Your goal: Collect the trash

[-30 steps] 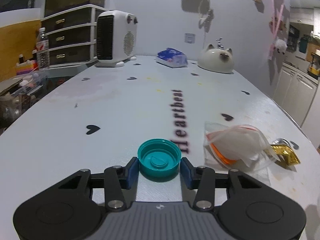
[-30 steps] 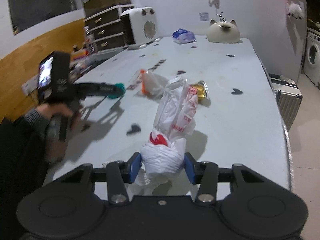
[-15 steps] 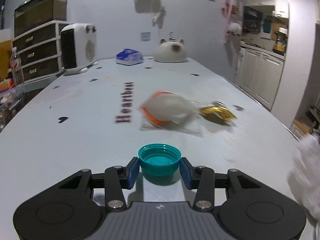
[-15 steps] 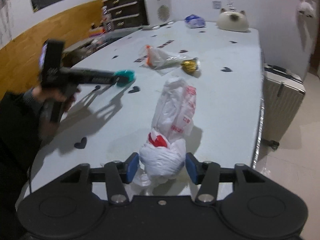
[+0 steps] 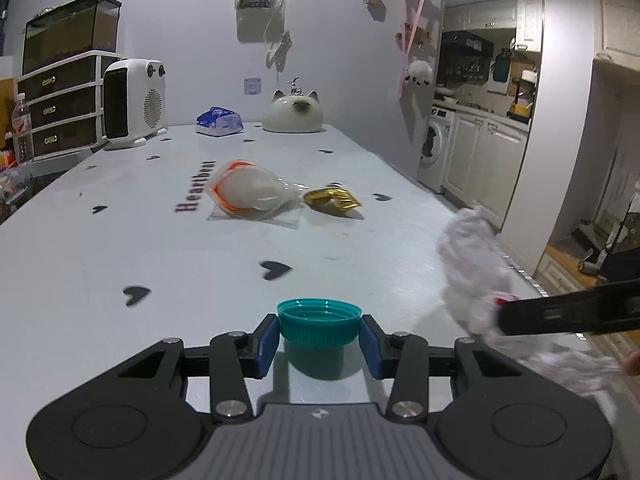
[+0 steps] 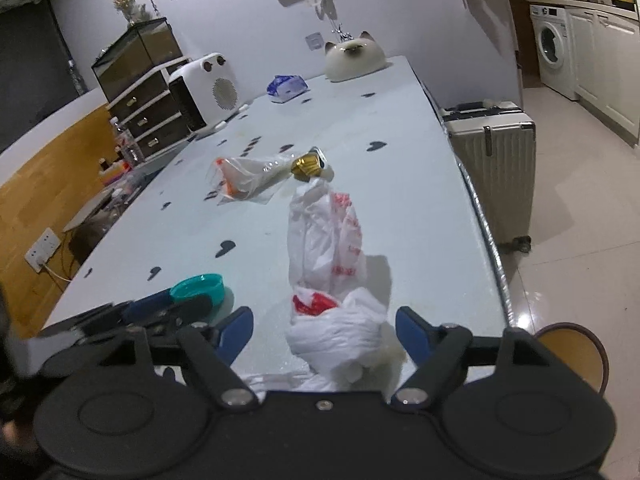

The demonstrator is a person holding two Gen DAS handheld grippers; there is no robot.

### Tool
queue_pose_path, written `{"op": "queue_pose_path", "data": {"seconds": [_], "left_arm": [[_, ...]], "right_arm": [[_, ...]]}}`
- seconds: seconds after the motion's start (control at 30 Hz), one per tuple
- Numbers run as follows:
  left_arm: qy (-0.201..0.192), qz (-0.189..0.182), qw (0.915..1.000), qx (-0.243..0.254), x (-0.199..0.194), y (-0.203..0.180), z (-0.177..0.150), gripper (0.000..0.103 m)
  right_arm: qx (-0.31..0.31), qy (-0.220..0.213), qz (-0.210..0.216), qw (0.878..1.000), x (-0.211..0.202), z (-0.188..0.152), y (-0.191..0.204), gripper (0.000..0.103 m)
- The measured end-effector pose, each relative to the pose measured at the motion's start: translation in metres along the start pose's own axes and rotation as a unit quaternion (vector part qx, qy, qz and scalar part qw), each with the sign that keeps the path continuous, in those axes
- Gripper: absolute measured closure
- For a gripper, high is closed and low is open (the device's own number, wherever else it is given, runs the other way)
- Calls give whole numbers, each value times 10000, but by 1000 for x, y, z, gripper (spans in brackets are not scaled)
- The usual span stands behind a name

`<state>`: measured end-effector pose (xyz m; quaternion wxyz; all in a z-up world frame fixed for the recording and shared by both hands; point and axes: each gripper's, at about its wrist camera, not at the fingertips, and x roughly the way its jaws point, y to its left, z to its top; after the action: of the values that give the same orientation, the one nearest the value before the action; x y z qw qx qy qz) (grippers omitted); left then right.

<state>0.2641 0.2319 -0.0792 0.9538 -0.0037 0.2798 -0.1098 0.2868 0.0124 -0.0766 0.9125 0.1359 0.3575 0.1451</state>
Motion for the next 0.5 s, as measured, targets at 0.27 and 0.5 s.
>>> {"op": "queue_pose_path", "data": {"seconds": [0.27,0.5], "left_arm": [[185,289,9993,111,-7,-15,-9,48],[330,544,9979,75,6,-19,-4,43]], "right_arm": [[-185,-65,0,9998,3,-14,2,50],[-359,-88,53,9993,-6,-16,-1,51]]}}
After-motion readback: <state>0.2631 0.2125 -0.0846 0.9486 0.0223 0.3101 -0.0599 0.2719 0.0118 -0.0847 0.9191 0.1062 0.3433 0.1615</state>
